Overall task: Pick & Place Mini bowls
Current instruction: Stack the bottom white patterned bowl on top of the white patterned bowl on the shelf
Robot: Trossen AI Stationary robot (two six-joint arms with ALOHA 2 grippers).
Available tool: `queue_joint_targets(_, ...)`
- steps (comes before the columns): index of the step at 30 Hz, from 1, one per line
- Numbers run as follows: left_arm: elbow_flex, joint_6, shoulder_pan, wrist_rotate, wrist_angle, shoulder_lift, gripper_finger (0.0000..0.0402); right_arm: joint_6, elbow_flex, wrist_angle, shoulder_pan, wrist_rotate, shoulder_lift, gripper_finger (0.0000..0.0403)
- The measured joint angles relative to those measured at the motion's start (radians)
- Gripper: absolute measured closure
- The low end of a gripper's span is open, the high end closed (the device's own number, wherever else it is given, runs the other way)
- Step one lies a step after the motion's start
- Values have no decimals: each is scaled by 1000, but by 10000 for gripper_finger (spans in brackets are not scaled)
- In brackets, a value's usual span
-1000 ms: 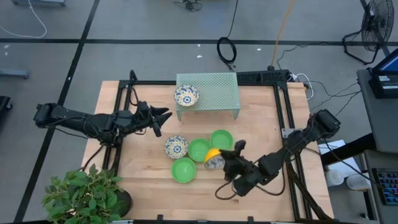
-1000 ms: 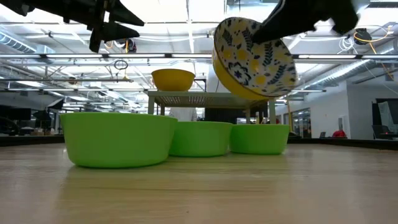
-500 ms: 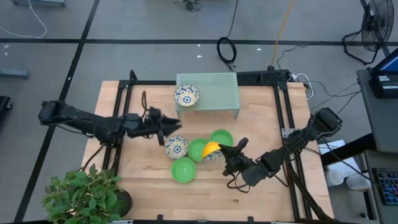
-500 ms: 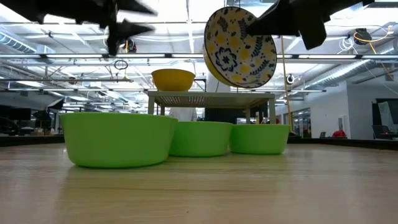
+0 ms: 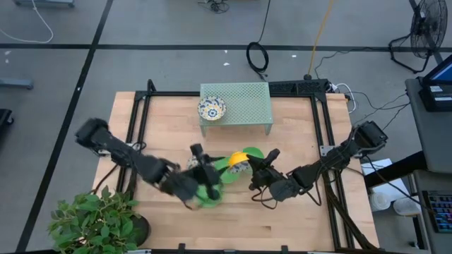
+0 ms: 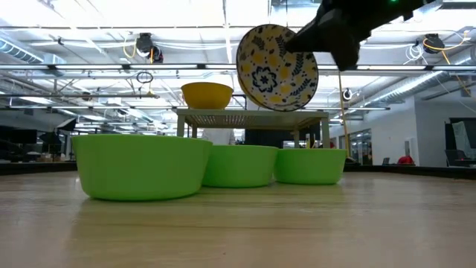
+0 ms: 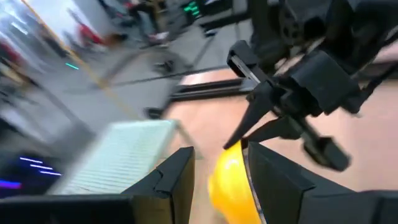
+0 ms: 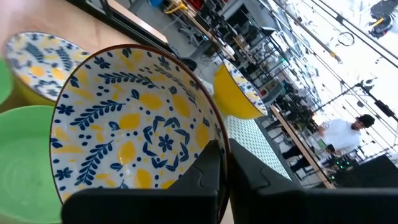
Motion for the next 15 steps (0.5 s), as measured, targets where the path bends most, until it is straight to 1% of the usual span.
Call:
queue_joint_targets(2, 98, 82, -19, -109, -70, 88, 247, 0, 0, 1, -13, -1, 0, 402)
queue_joint_targets(4, 169, 170, -26, -204, -79, 171, 247, 0, 0, 4, -21, -1, 0, 402)
queue_joint_targets(7, 231, 267, -24, -319, -78, 265, 247, 0, 0, 7, -24, -5, 0, 402)
queue_joint_targets(9, 252, 286, -13, -378, -73, 309, 247, -1, 0, 12, -20, -5, 0, 402)
queue_joint_targets(11, 256, 274, -5, -397, -73, 333, 247, -17, 0, 27, -14, -5, 0, 402)
queue_joint_targets(12, 256, 255, 1, -387, -73, 341, 247, -26, 0, 34, -9, -3, 0, 402)
queue_joint_targets(15, 257, 169, 12, -309, -97, 348, 247, -51, 0, 56, 2, -2, 0, 402)
